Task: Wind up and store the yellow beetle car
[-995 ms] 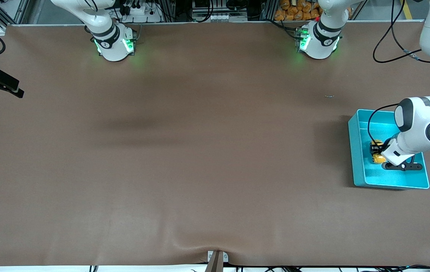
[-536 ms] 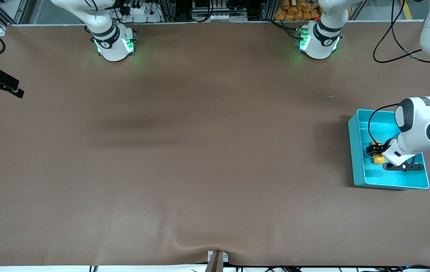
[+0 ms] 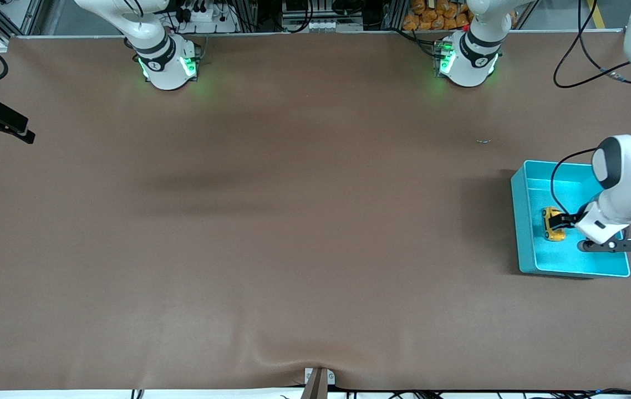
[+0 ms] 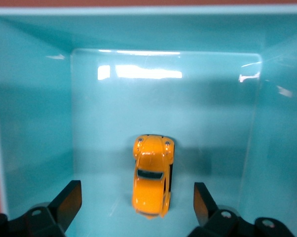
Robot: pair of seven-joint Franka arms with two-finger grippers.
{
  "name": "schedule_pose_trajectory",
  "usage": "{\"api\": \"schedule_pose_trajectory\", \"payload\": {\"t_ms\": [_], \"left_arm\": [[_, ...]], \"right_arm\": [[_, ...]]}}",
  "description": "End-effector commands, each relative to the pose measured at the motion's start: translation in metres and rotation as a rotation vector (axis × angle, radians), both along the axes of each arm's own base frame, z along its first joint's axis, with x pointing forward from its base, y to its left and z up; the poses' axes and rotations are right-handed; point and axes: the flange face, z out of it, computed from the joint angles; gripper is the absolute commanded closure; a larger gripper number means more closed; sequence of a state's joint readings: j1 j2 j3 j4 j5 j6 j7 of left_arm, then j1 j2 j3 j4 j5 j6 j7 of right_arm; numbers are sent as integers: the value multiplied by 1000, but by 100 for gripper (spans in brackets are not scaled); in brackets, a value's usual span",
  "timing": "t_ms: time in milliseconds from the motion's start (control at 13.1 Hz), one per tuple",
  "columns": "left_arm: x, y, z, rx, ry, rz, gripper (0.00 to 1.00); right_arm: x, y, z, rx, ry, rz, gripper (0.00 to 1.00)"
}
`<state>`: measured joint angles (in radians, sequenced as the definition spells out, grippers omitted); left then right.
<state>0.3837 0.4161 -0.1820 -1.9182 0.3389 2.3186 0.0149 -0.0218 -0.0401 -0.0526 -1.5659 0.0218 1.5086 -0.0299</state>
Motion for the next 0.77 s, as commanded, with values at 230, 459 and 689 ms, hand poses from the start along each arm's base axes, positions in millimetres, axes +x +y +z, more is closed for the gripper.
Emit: {"api": "schedule_pose_trajectory", "payload": {"t_ms": [230, 459, 689], "left_arm": [[-24, -25, 125, -25, 10, 86, 0], [-24, -53, 167, -19, 56, 63, 0], [-33, -91, 203, -65, 70, 61, 0]], "right_arm": [[2, 0, 3, -9, -1, -16, 0], [2, 0, 3, -9, 1, -14, 0], [2, 0, 3, -9, 1, -14, 0]]}}
